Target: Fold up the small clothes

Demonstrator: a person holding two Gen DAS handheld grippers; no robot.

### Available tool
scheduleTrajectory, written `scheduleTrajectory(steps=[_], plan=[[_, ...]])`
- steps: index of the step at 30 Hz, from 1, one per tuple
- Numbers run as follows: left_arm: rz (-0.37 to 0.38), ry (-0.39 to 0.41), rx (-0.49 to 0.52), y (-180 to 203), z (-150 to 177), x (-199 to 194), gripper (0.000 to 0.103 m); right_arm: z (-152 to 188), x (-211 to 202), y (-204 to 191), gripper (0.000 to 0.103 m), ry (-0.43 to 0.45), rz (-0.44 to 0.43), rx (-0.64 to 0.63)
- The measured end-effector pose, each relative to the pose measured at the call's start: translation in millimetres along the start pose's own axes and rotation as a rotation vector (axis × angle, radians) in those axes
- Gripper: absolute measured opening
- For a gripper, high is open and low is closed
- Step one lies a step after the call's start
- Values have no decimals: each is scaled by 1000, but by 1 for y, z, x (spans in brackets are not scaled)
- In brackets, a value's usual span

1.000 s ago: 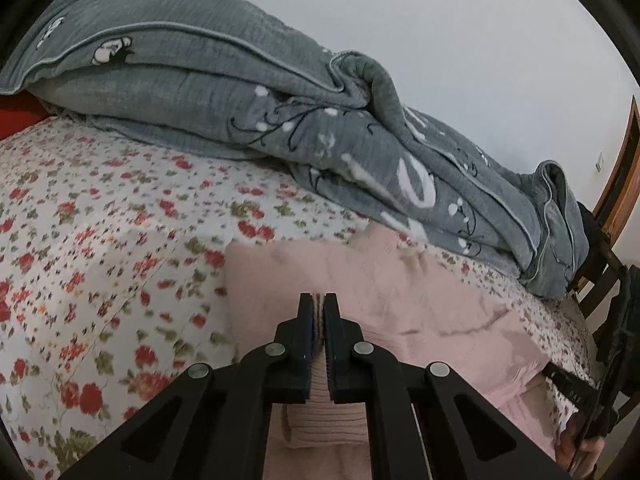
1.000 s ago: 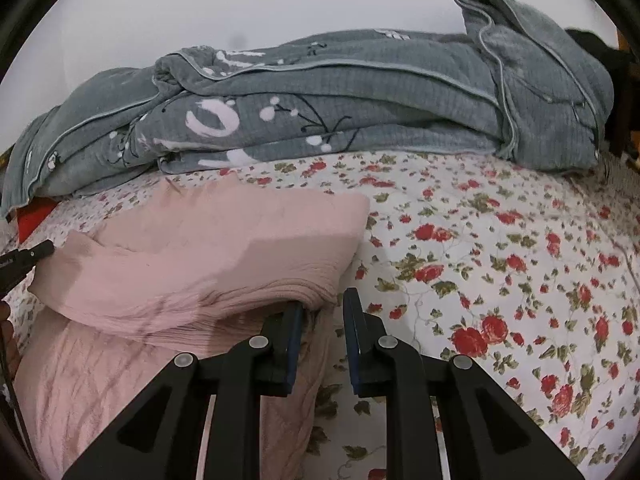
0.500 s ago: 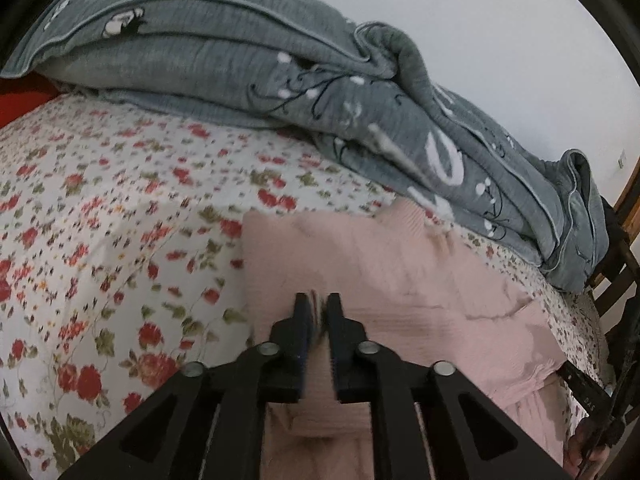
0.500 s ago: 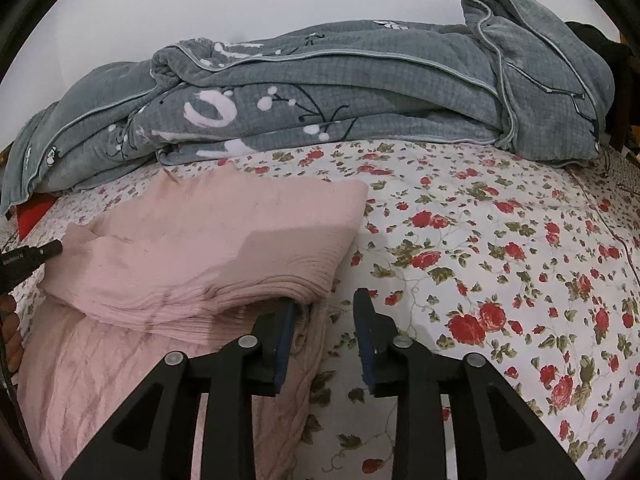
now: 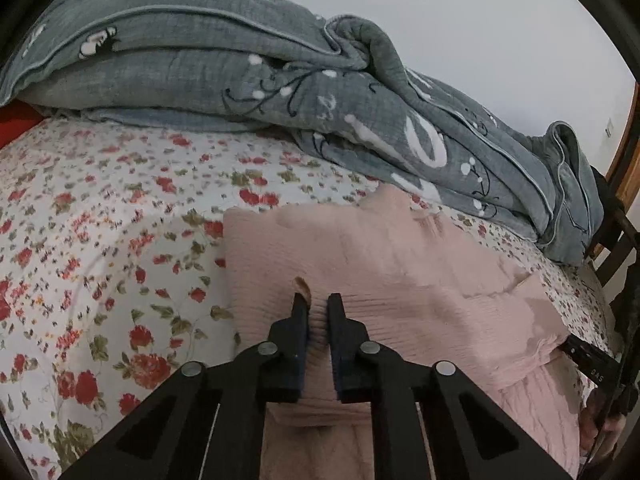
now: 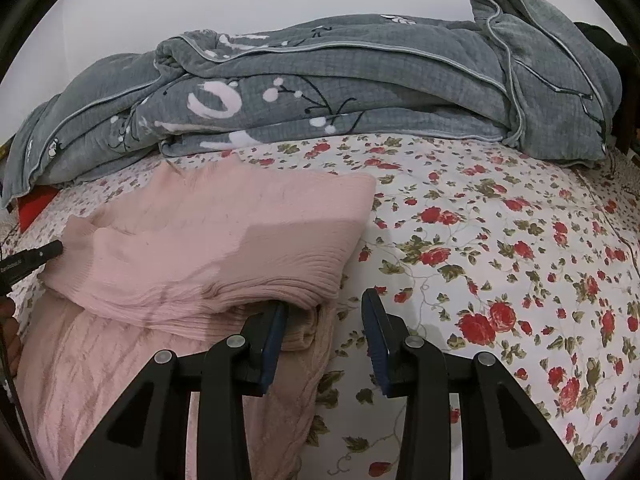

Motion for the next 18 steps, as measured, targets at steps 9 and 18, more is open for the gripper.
scheduleTrajectory(steps=[9,18], plan=[[-64,6,-30,-3,-9,5,10,3,-20,-2,49,32,-137,-69],[-15,19,-38,-6,0,-7,53,-13,-10,-13,55,44,-94,-50]])
Point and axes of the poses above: each gripper's, at about its wrist camera, not at the fingertips, and x roughly the way its jaws point, y to its right, z to its underside, the point moved 3 cm from there along x, roughly the way its jaws point, and after that the axes turned 13 degrees about -y, right-handed, at the moved point
